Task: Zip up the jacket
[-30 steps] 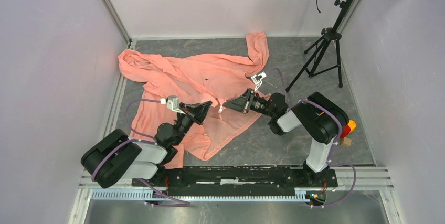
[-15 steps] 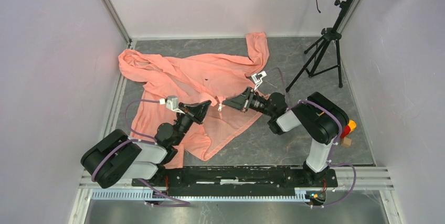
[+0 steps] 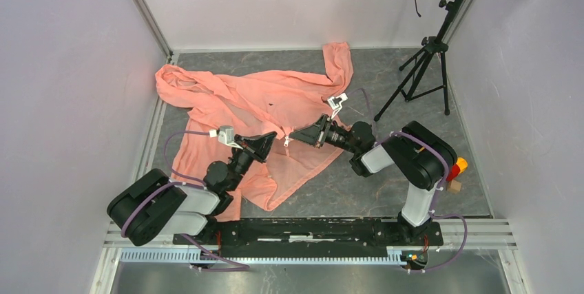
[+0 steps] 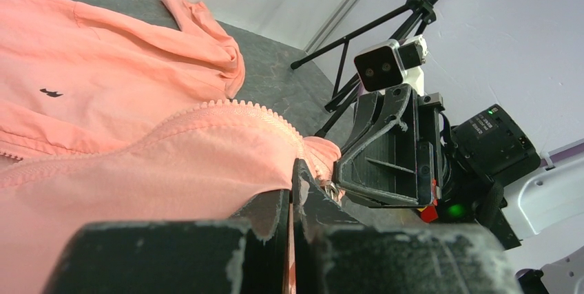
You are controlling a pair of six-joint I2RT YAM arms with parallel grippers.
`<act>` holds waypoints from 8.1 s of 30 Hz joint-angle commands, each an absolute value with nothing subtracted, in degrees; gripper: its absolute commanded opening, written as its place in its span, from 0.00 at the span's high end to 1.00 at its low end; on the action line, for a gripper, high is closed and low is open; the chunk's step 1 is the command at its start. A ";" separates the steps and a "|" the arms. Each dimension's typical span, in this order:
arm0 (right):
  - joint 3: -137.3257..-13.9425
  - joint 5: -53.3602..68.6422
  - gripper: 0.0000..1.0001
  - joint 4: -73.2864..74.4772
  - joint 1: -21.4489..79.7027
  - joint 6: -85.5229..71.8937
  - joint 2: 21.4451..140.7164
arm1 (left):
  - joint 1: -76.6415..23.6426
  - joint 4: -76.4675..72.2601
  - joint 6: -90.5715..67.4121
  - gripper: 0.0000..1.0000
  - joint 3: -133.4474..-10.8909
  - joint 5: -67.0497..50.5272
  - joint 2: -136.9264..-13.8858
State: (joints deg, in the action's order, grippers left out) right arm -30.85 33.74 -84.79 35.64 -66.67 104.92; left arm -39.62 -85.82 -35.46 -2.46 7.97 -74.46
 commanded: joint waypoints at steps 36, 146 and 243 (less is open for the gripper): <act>-33.84 31.60 1.00 -112.38 36.21 -67.15 105.34 | -39.73 -89.13 -34.19 0.98 -2.09 9.34 -73.10; -35.33 29.98 1.00 -112.38 38.22 -69.19 105.56 | -38.67 -78.59 -57.17 0.55 -3.08 8.07 -69.05; -23.00 23.48 0.51 -56.95 43.24 -17.41 97.40 | -37.88 -81.93 -65.86 0.98 -5.80 -12.68 -95.73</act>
State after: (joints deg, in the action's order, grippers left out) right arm -21.65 24.71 -52.53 42.78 -19.14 96.73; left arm -38.30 -77.73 -65.21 -6.15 -13.61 -97.06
